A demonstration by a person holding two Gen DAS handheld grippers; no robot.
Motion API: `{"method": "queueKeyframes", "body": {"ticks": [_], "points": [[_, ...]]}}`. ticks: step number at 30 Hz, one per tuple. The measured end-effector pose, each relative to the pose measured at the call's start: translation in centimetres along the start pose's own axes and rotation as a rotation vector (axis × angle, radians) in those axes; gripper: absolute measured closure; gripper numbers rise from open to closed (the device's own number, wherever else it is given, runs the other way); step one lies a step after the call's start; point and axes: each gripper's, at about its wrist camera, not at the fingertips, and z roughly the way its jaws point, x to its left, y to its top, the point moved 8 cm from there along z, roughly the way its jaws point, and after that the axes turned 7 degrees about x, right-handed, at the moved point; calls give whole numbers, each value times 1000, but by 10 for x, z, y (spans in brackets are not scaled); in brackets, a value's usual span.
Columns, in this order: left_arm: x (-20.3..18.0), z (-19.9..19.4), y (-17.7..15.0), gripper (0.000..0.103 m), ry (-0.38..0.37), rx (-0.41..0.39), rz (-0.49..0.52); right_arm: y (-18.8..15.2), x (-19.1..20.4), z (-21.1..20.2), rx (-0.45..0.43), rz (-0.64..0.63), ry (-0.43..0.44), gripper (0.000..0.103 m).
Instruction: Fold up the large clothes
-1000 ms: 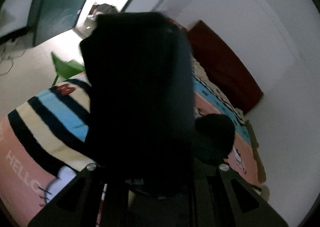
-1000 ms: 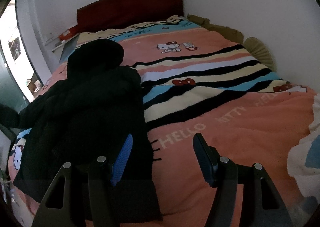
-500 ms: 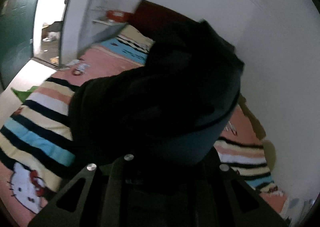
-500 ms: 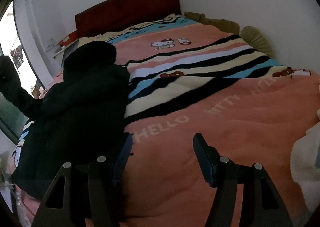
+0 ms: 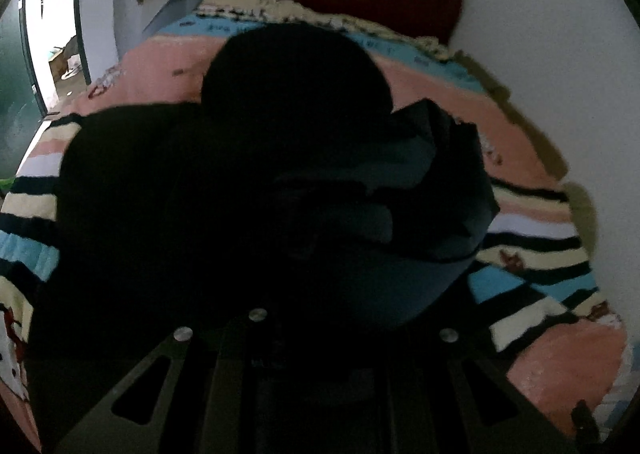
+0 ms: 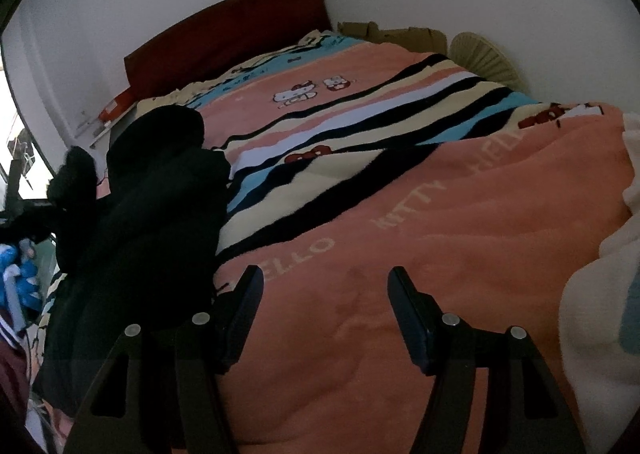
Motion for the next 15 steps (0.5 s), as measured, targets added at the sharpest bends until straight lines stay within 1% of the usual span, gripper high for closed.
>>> {"method": "queueKeyframes", "body": {"ticks": [3,6,7,10,13,15], "points": [[4,17,-3,88,17,29,-7,-2,0,3,9,-6,1,39],[3,21,-6,82,-11,39,-11,-3,-1,4,10,-12,-2,38],[2,17,-5,79,-19,33,-5,-3,-1,4,10,-11,-1,38],[-3,7,-4,63,-34,26,16,-4,-1,4,12,-12,-3,35],[-9,-8,-3,60,-53,17,40,-5,-1,3,10,-13,-6,34],[-15,-20,-2,55,-84,7,53,-4,0,1,2,-18,-9,33]]}}
